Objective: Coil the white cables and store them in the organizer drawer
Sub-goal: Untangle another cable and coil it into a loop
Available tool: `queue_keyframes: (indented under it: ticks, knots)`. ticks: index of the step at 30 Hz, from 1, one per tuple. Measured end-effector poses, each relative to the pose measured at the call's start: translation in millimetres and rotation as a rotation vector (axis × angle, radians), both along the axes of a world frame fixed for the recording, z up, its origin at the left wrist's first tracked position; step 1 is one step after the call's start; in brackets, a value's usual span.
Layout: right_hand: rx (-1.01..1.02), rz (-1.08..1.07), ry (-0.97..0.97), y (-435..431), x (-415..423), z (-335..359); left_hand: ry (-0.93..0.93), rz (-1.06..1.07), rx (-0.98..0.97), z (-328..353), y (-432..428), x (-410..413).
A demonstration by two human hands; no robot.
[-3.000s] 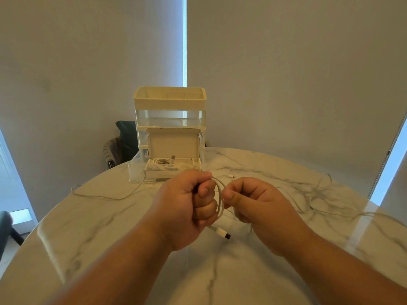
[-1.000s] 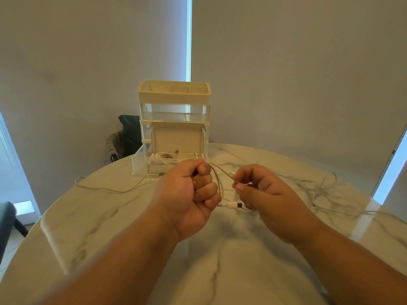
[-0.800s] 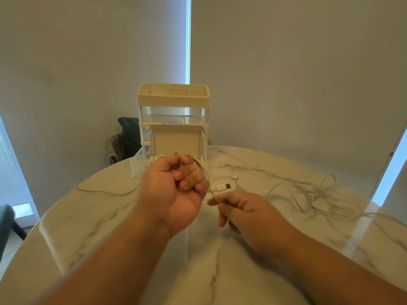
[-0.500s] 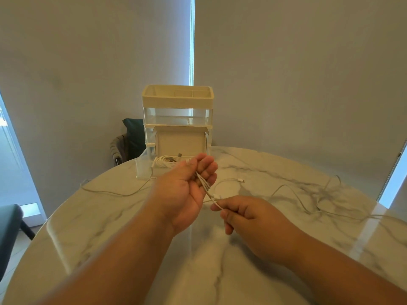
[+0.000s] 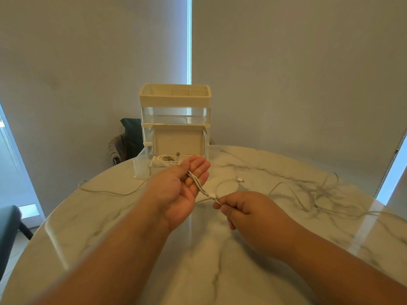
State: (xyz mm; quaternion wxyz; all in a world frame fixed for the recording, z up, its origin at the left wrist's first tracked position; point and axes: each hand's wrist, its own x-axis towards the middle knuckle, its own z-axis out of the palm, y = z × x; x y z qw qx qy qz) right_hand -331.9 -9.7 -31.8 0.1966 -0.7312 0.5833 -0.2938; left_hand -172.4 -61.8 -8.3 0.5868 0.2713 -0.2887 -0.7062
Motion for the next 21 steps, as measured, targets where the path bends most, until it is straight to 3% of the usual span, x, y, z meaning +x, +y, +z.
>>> queue_keyframes:
  ticks: [10, 21]
  knots:
    - [0.158, -0.014, -0.173, 2, 5, -9, -0.025, 0.037, -0.051, -12, -2, -12]
    - [0.118, -0.253, -0.295, 1, 15, -9, -0.094, 0.099, -0.082, -16, 1, -24]
